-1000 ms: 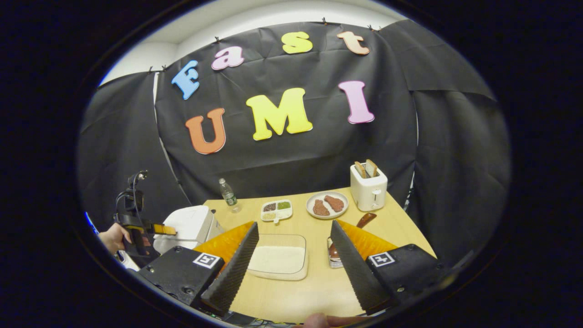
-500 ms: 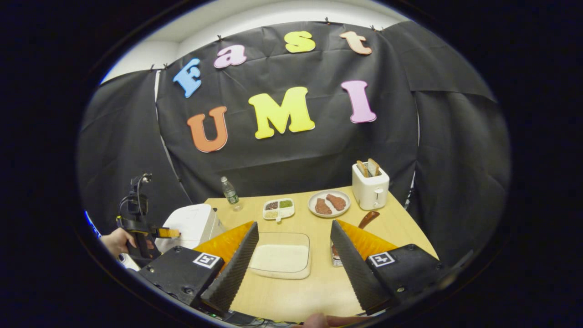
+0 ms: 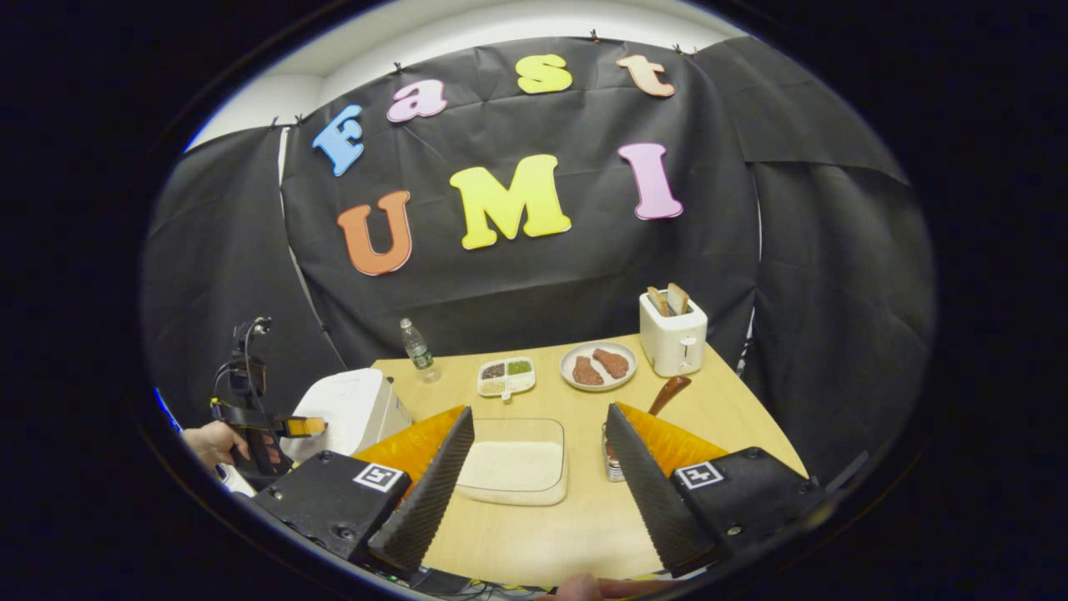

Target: Close the left gripper, press the button to open the rice cooker; take a wooden spoon from the chopstick holder with the right hand, scoop a spoonful of rice and pour it into the rice cooker, then put the wooden spoon back into the chopstick holder.

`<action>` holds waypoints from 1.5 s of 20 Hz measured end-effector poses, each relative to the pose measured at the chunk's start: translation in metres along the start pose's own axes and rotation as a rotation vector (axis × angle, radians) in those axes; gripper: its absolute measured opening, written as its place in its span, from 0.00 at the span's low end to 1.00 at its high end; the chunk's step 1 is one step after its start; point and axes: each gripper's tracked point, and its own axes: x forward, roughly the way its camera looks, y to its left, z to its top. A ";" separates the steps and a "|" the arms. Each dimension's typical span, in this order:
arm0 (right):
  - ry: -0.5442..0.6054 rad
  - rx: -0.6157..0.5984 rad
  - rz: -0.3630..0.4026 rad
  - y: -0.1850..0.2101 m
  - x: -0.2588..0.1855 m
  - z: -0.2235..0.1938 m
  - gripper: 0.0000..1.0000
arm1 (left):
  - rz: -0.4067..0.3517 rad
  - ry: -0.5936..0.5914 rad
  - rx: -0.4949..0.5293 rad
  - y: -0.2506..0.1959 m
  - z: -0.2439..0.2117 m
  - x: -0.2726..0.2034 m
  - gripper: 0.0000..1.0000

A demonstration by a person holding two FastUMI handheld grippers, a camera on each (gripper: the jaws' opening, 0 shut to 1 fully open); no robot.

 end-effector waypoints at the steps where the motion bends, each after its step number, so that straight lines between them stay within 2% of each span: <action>1: 0.003 0.002 0.001 0.001 -0.001 -0.002 1.00 | 0.004 -0.009 0.004 -0.001 0.002 0.002 1.00; 8: 0.025 0.007 0.022 0.016 -0.001 -0.021 1.00 | -0.019 -0.018 0.025 0.001 0.001 -0.001 1.00; 11: 0.037 0.028 0.008 0.012 -0.005 -0.030 1.00 | -0.019 -0.071 0.052 -0.001 0.002 -0.002 1.00; 13: 0.046 0.040 0.001 0.008 -0.008 -0.035 1.00 | -0.019 -0.089 0.036 -0.001 0.006 0.000 1.00; 22: 0.022 0.033 -0.028 0.001 -0.029 -0.027 1.00 | -0.030 -0.146 0.056 0.000 0.014 -0.005 0.98; 26: 0.020 0.037 -0.034 0.001 -0.030 -0.025 1.00 | -0.060 -0.261 0.020 0.001 0.036 -0.017 0.99; 30: 0.023 0.039 -0.023 0.006 -0.027 -0.023 1.00 | -0.059 -0.309 -0.028 0.012 0.043 -0.025 0.99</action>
